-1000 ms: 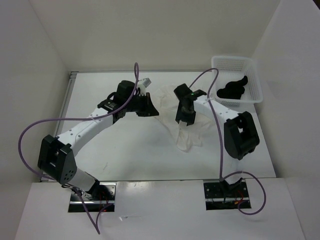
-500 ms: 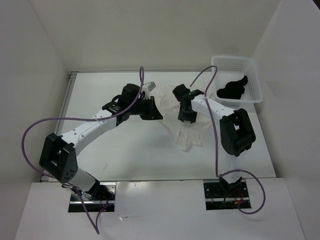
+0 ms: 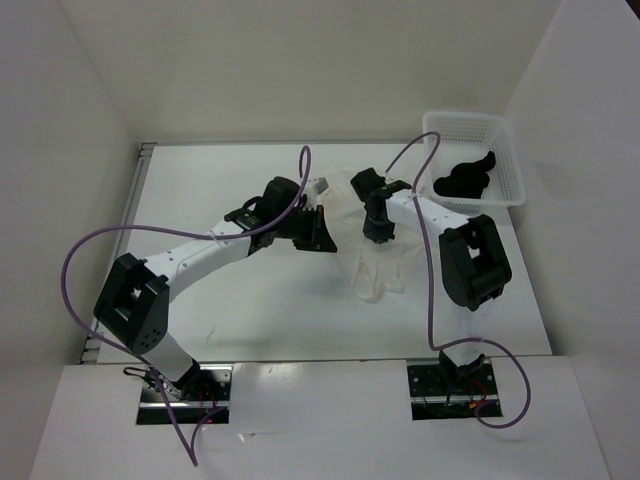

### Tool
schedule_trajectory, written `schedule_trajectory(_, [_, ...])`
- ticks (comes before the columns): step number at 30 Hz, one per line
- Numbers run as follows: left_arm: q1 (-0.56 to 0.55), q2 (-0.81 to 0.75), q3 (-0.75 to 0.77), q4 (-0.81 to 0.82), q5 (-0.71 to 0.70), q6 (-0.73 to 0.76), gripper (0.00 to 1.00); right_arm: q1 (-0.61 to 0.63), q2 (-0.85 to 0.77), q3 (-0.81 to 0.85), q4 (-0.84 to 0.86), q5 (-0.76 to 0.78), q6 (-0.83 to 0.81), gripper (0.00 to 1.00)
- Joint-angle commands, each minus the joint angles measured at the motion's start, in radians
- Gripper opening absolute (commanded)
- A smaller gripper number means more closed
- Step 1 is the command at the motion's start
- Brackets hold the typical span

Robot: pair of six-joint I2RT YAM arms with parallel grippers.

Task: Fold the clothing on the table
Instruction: Flatten the skirt out

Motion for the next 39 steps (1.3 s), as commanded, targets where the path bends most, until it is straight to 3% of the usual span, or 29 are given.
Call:
schedule_trajectory(1, [0.0, -0.003, -0.001, 0.036, 0.02, -0.007, 0.0, -0.026, -0.01, -0.009, 0.103, 0.012, -0.029, 0.09])
schedule_trajectory(2, [0.0, -0.003, -0.001, 0.036, 0.02, -0.007, 0.0, -0.026, -0.054, -0.009, 0.122, 0.012, -0.04, 0.0])
schedule_trajectory(8, [0.0, 0.019, -0.01, 0.046, 0.029, -0.007, 0.0, -0.126, -0.228, -0.033, 0.083, 0.032, -0.058, 0.0])
schedule_trajectory(12, [0.0, 0.038, -0.01, 0.066, 0.04, -0.007, 0.0, -0.159, -0.292, -0.013, -0.062, 0.165, -0.067, 0.0])
schedule_trajectory(21, [-0.009, 0.086, 0.018, 0.076, 0.069, -0.007, 0.0, -0.183, -0.249, -0.061, -0.193, 0.311, -0.026, 0.0])
schedule_trajectory(30, [-0.009, 0.086, 0.027, 0.066, 0.078, -0.007, 0.0, -0.183, -0.174, -0.028, -0.135, 0.352, -0.047, 0.0])
schedule_trajectory(31, [-0.009, 0.086, 0.027, 0.066, 0.078, -0.007, 0.0, -0.183, -0.162, -0.014, -0.135, 0.353, -0.048, 0.08])
schedule_trajectory(32, [-0.009, 0.086, 0.018, 0.066, 0.078, -0.007, 0.0, -0.183, -0.153, 0.015, -0.135, 0.336, -0.048, 0.34])
schedule_trajectory(35, [-0.009, 0.077, 0.005, 0.066, 0.078, -0.007, 0.0, -0.135, -0.175, 0.043, -0.135, 0.313, -0.058, 0.41])
schedule_trajectory(37, [-0.009, 0.077, -0.007, 0.066, 0.078, -0.016, 0.0, -0.092, -0.214, 0.069, -0.162, 0.322, -0.058, 0.54])
schedule_trajectory(39, [-0.009, 0.077, -0.007, 0.077, 0.078, -0.016, 0.02, -0.045, -0.226, 0.089, -0.204, 0.307, -0.048, 0.55])
